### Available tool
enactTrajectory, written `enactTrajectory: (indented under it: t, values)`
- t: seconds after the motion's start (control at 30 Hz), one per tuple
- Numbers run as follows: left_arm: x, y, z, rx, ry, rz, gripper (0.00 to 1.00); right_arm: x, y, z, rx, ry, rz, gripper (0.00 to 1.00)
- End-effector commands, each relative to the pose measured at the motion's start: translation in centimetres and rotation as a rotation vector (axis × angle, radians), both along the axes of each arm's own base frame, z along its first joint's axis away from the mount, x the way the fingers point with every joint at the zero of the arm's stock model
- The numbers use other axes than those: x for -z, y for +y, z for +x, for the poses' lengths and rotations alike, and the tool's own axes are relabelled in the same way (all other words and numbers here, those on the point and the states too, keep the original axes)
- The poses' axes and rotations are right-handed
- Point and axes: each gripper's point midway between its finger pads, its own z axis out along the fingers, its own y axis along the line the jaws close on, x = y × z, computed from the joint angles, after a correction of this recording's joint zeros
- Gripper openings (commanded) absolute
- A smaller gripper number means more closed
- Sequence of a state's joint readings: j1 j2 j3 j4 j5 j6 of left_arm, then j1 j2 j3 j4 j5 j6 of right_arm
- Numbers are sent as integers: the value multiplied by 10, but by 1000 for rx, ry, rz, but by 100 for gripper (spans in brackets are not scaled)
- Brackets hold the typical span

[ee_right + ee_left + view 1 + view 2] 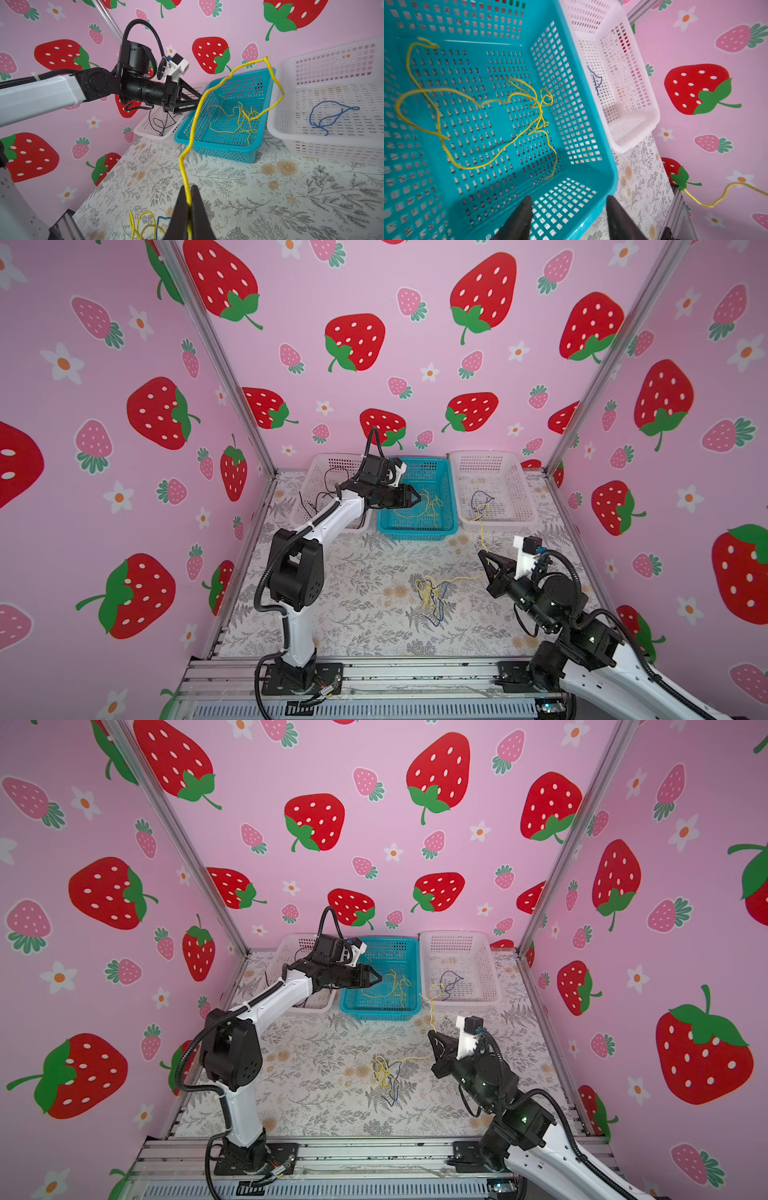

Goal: Untangle the cables

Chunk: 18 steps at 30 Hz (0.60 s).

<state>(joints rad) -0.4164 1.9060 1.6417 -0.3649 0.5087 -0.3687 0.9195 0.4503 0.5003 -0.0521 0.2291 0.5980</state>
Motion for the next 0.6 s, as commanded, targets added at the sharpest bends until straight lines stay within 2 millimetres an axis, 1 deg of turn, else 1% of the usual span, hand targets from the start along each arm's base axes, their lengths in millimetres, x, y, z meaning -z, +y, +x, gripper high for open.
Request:
enactTrajectory:
  t: [0.0,0.03,0.1,0.13,0.17,0.2,0.27,0.33,0.37,0.43,0.5,0.53,0.57]
  values:
    - [-46,1,-20,31,-102,-57,75,-15,-4,3,27,-9,30,0]
    - [-52,1,-28,31,-110,-66,78,-15,-4,3,28,-4,33,0]
    - [-72,0,-50,52,-133,-100,92,-17,-3,4,29,1,41,0]
    - [-77,0,-62,60,-138,-102,95,-18,-2,4,26,2,43,0]
    - [-81,0,-73,66,-138,-106,96,-20,-1,4,23,0,49,0]
    - [-87,-1,-89,83,-149,-120,97,-23,-1,4,21,-5,54,0]
    - [-89,1,-121,107,-154,-130,97,-27,0,3,12,-18,64,0]
    - [-85,3,-156,140,-156,-146,97,-31,2,1,-3,-40,69,0]
    - [-82,4,-170,158,-148,-158,97,-29,2,2,-3,-40,63,0]
    - [-68,1,-203,199,-122,-164,97,-28,5,2,-11,-53,47,0]
    - [-54,-3,-231,241,-95,-163,97,-27,6,3,-12,-62,31,0]
    - [-43,-1,-242,246,-82,-119,96,-28,7,3,-16,-71,23,0]
    - [-35,1,-248,240,-80,-87,96,-29,7,3,-17,-78,20,0]
